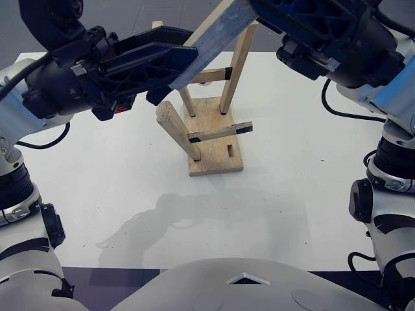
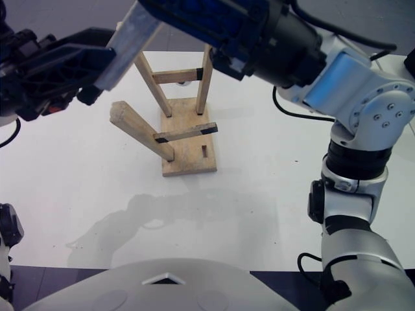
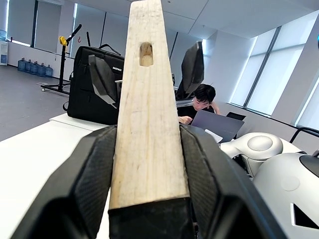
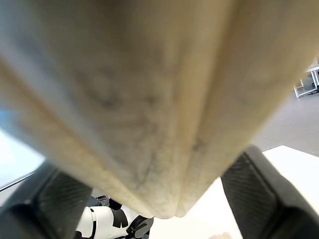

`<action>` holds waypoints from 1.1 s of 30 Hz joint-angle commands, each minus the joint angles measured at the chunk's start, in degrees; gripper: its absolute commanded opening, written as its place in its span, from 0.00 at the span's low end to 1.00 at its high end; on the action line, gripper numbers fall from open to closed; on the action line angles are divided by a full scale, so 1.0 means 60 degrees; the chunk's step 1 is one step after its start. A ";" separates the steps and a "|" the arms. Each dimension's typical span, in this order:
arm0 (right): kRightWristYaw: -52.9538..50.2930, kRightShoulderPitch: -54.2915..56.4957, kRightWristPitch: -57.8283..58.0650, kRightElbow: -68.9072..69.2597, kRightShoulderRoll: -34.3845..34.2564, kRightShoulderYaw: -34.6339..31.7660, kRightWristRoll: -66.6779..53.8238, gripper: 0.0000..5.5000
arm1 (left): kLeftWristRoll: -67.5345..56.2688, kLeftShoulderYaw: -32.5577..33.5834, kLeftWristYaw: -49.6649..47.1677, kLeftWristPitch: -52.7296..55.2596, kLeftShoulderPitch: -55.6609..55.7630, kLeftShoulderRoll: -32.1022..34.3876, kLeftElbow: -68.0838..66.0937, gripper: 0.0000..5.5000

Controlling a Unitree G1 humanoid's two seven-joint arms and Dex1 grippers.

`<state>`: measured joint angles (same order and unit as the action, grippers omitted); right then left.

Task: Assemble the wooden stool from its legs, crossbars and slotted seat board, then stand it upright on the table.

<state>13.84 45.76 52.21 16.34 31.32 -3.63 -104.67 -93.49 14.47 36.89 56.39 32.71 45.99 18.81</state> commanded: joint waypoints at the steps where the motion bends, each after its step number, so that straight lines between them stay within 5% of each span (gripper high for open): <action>1: 0.0317 0.0055 0.0256 0.0136 0.0084 0.0040 0.0176 0.56 | 0.0028 0.0086 0.0159 0.0097 -0.0048 0.0125 0.0140 0.37; 7: 0.0929 0.0070 0.0617 0.0188 0.0351 -0.0049 0.0219 0.40 | 0.0162 0.0119 0.0346 0.0116 -0.0070 0.0197 0.0068 0.37; 17: 0.1283 0.0417 0.0697 -0.0263 0.0558 -0.0253 0.0648 0.39 | 0.0763 0.0128 0.0752 -0.0061 0.0252 0.0123 0.0084 0.38; 28: 0.1625 0.0613 0.0666 -0.1561 0.1480 -0.1356 0.1920 0.37 | 0.1533 0.1593 0.0324 -0.0739 0.1203 0.0706 -0.2041 0.73; 33: 0.2279 -0.0738 0.0265 -0.1382 0.2371 -0.1919 0.3937 0.37 | 0.5277 0.0507 -0.0107 -0.2184 -0.0251 0.0711 -0.2387 0.89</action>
<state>25.09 45.99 55.21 6.70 42.82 -13.88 -87.13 -74.62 22.78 38.51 48.29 36.27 50.18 6.43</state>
